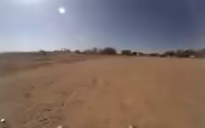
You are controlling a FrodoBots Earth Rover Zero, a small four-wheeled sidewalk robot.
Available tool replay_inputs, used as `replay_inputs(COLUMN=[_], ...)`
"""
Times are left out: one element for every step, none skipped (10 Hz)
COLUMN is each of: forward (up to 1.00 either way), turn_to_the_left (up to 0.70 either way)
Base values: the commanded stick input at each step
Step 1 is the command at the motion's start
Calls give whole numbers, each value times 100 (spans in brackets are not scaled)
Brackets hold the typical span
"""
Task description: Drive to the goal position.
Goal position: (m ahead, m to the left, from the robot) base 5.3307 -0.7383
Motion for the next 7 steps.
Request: replay_inputs(forward=[100,100,100,100,100,100,100], turn_to_the_left=[0,0,0,0,0,0,0])
